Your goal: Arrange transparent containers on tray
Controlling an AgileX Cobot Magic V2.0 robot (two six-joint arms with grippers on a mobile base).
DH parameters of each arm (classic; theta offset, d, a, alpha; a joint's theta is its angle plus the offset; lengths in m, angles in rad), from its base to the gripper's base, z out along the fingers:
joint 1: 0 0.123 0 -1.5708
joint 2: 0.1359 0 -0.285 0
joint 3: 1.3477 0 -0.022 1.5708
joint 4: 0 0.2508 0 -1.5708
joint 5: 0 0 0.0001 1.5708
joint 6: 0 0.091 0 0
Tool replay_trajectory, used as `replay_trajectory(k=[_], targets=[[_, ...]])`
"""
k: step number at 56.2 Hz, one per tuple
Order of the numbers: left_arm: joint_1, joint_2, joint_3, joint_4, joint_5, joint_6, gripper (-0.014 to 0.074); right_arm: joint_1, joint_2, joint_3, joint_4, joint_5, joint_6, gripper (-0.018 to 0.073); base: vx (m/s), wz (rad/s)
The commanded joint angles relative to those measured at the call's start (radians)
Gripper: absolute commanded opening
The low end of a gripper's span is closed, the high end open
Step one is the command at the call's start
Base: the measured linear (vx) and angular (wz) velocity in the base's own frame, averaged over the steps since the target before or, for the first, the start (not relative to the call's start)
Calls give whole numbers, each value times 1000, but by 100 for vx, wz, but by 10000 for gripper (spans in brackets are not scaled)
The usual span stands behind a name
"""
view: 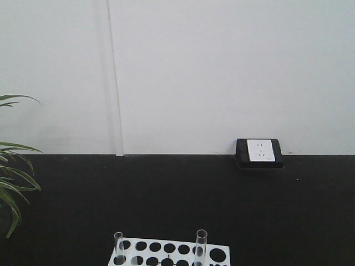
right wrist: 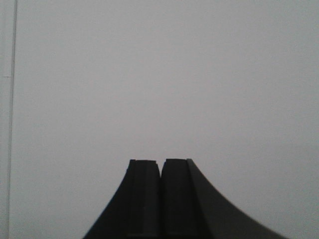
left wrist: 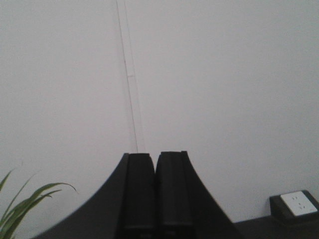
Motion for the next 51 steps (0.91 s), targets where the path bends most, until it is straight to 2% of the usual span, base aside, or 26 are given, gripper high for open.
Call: replay_trajectory(k=[1,14,23,30,42,51], targets=[[-3,124,-67,-23,-76,-26,2,-6,121,-64,-13,-82,-13,-8,0,0],[-3,299,-78,-21,-129,-43,4,-6,287,-66,-12,-84,-10,-8,0,0],[-3,344,-78,-21,-130,-43,20,-6,316,-66,-12,-75,-9,1,0,0],[-3,365,-78,-21,-131,-43,63,-6,316,-66,-12,-74,-9,45,0,0],[-3,398,-78,-21,-127,-43,212,-6,316,-66,-1,-64,-9,225,0,0],[-3,411,-78,-21,-117,-42,387,-6,316,-66,10,-62,-9,469,0,0]])
